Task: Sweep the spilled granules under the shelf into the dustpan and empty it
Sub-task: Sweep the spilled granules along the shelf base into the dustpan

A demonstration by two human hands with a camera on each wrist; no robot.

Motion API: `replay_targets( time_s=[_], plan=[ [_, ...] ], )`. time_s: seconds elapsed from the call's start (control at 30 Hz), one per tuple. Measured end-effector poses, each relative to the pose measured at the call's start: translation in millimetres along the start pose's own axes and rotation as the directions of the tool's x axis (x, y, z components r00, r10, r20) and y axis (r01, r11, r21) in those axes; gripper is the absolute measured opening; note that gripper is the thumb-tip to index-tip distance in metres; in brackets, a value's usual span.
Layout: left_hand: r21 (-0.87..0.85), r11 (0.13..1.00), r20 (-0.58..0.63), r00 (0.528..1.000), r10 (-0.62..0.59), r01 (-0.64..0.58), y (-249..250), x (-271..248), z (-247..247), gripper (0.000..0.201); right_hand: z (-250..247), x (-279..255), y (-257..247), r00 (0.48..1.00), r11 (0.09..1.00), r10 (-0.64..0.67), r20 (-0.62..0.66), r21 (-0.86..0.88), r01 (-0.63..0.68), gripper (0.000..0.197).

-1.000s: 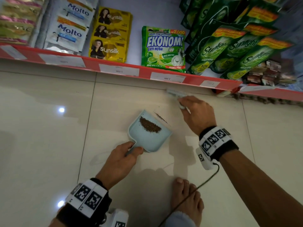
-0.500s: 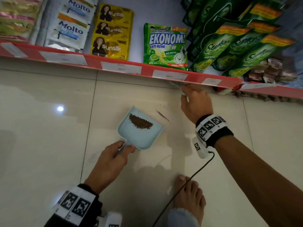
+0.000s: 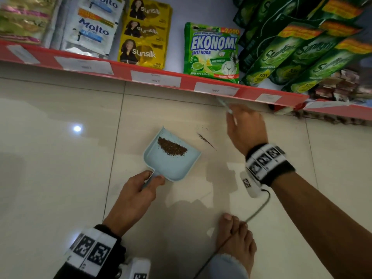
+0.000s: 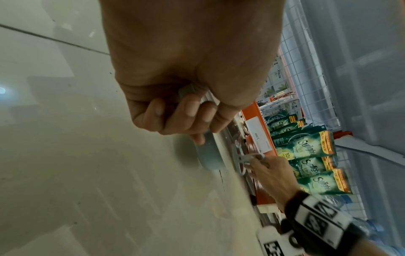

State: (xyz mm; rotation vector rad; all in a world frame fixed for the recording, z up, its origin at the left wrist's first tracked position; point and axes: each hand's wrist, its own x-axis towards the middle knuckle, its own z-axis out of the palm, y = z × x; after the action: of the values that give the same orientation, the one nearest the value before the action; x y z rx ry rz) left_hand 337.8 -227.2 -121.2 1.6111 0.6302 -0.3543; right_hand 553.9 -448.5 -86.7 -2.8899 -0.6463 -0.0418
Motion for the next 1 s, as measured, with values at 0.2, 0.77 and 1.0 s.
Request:
replay_targets(
  time_s=[0.2, 0.77, 1.0],
  plan=[
    [-0.004, 1.000, 0.019, 1.000, 0.004, -0.004, -7, -1, 10, 0.028, 13, 11, -36, 0.907, 0.958, -0.285, 0.310, 0.117, 0.262, 0.030],
    [-0.025, 0.999, 0.000, 0.999, -0.034, 0.034, -9, -8, 2, 0.027, -2, 6, -33, 0.840, 0.891, -0.445, 0.310, 0.250, 0.379, 0.043],
    [-0.048, 0.997, -0.015, 0.998, -0.067, 0.067, -14, -12, 2, 0.029, -36, -43, 51, 0.830, 0.881, -0.473, 0.297, 0.152, 0.448, 0.044]
  ],
)
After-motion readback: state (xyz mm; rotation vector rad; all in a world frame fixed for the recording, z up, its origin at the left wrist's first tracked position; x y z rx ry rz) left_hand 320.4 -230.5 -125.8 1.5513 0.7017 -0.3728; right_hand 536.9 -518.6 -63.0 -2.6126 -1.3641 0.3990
